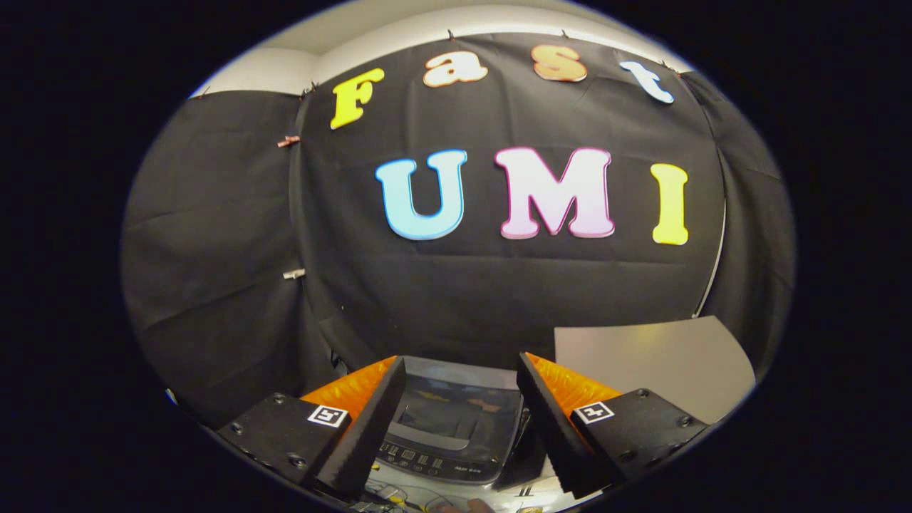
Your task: Put the clothes into the washing machine and then close the washing machine lid.
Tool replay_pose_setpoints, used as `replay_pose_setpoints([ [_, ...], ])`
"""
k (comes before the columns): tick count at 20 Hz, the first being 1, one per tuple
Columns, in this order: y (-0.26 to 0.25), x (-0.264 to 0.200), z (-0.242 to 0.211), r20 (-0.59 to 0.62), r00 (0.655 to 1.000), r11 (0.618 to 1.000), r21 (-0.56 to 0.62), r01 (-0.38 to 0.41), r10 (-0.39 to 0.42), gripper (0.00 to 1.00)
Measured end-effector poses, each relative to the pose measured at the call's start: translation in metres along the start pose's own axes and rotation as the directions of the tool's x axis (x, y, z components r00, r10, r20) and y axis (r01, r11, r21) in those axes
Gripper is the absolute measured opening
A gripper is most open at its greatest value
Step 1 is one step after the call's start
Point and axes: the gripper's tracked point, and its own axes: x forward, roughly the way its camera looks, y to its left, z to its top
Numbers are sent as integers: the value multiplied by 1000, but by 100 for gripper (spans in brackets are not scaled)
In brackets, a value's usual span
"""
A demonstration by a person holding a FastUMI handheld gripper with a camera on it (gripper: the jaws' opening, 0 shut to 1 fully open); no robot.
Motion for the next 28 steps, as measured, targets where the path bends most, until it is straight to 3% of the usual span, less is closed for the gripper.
replay_pose_setpoints([
  [7, -49, -109, 37, 228, 973, 999, -3, 43, -41, 99],
  [13, -80, -185, 53, 327, 941, 992, -58, 115, -90, 98],
  [21, -107, -243, 76, 373, 918, 984, -64, 167, -132, 98],
  [28, -113, -257, 73, 356, 923, 979, -87, 185, -143, 98],
])
